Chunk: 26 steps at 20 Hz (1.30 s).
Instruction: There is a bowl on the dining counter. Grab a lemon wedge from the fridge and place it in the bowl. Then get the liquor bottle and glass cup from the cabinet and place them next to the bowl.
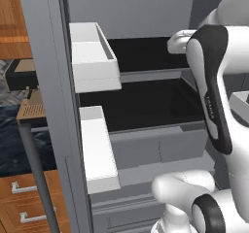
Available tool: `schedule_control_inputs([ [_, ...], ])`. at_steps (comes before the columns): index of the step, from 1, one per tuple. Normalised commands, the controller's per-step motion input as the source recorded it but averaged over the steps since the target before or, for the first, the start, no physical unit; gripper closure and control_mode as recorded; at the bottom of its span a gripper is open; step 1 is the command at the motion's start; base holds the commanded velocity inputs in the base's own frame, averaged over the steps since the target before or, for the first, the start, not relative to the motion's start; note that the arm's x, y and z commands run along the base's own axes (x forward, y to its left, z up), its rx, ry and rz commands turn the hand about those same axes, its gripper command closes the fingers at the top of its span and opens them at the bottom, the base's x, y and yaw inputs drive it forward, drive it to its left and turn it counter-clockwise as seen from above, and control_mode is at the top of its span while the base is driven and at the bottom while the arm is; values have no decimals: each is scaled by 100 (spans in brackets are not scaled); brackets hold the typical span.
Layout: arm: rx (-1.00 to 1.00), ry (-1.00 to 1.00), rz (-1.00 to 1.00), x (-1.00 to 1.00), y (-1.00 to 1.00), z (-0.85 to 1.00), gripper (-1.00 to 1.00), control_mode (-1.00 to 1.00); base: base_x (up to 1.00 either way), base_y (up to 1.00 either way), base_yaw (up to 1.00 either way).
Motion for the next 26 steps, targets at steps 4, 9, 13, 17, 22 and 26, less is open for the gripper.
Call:
schedule_control_inputs([
  [4, 1, -5, 0, -87, -2, 1, 100, -100, 0, 0, 0],
  [9, 1, -3, 0, -71, -6, 2, 100, -100, 0, 0, 0],
  [13, 0, -3, 0, -49, -1, 0, 100, -100, 0, 0, 0],
  [17, 0, -3, 0, -42, 0, 0, 100, -100, 0, 0, 0],
  [22, 1, -5, 0, -46, 0, 0, 100, -100, 0, 0, 0],
  [26, 0, -1, 0, -11, 0, 0, 100, 100, -34, 0, 0],
])
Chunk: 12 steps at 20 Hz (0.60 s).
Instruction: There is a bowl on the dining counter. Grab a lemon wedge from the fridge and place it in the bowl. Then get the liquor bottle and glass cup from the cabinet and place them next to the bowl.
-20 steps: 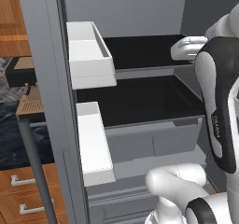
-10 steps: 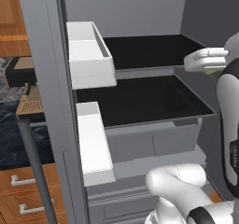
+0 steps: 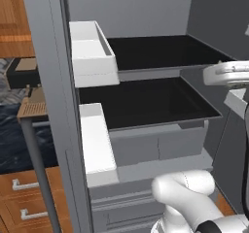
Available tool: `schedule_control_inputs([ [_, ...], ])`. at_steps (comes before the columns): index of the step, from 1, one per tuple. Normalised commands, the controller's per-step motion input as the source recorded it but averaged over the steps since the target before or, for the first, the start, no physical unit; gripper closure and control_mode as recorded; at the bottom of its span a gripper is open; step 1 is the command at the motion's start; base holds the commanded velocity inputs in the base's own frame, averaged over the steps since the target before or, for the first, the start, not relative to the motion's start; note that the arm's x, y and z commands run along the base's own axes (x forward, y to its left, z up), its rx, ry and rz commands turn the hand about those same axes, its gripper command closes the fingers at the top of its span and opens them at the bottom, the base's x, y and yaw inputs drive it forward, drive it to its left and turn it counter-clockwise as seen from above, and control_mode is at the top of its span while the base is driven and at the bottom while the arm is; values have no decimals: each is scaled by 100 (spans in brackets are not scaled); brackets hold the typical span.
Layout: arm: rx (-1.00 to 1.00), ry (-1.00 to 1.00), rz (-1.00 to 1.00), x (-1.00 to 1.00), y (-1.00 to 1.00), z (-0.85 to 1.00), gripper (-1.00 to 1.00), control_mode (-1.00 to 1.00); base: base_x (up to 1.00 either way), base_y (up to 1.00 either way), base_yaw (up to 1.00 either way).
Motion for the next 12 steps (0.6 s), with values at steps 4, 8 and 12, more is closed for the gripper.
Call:
schedule_control_inputs([
  [4, 0, 0, 0, 0, 0, 0, 100, 100, -34, 2, -5],
  [8, 0, 0, 0, 0, 0, 0, 100, 100, -25, 25, -17],
  [12, 0, 0, 0, 0, 0, 0, 100, 100, -16, 46, -27],
])
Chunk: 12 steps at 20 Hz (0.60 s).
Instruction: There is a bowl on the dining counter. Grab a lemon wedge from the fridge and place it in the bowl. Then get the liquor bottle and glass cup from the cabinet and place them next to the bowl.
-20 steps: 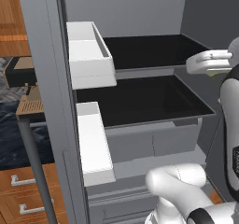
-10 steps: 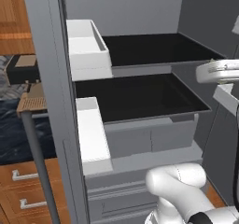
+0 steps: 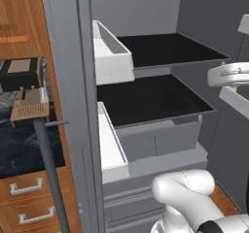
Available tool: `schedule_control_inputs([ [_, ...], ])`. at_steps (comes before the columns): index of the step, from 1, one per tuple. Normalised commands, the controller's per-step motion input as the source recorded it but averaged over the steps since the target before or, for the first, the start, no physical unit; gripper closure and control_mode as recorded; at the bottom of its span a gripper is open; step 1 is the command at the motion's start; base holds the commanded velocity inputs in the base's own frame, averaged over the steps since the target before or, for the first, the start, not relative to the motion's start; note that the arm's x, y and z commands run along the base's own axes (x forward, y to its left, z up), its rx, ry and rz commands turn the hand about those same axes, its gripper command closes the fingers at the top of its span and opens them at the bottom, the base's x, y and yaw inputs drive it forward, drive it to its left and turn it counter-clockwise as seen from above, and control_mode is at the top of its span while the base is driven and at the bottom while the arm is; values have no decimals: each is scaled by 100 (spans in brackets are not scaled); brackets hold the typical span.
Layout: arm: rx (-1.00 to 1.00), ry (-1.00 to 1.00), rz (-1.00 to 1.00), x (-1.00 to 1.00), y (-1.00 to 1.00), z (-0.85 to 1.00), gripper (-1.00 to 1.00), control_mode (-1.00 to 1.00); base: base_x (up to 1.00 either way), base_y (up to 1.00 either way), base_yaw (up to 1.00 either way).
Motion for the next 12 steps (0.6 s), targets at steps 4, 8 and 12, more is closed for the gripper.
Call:
schedule_control_inputs([
  [4, 0, 0, 0, 0, 0, 0, 100, 100, -14, 54, -31],
  [8, 0, 0, 0, 0, 0, 0, 100, 100, -19, 25, -34],
  [12, 0, 0, 0, 0, 0, 0, 100, 100, -16, 2, -45],
])
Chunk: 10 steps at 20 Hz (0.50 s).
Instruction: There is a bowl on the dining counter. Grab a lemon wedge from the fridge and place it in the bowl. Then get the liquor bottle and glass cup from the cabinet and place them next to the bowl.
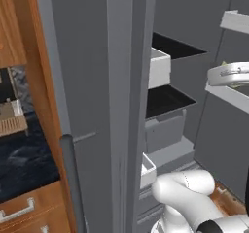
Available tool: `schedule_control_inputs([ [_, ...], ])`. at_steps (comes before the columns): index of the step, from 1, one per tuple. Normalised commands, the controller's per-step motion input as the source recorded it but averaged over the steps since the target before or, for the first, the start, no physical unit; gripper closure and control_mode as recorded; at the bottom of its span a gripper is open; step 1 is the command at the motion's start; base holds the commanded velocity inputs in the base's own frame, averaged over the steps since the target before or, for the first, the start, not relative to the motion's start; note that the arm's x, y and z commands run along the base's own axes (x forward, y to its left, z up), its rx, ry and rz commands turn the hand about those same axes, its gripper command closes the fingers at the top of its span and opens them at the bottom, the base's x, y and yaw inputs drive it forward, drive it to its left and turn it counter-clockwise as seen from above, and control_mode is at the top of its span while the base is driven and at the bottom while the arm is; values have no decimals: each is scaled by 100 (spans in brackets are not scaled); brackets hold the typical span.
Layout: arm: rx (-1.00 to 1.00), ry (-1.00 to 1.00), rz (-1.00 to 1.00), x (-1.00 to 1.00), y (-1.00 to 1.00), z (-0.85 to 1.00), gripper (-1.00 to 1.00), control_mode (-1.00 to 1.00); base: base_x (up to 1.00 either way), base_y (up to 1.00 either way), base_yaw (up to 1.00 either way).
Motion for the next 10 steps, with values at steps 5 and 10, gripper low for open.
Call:
schedule_control_inputs([
  [5, 0, 0, 0, 0, 0, 0, 100, 100, -15, 1, -50],
  [10, 0, 0, 0, 0, 0, 0, 100, 100, -15, 5, -52],
])
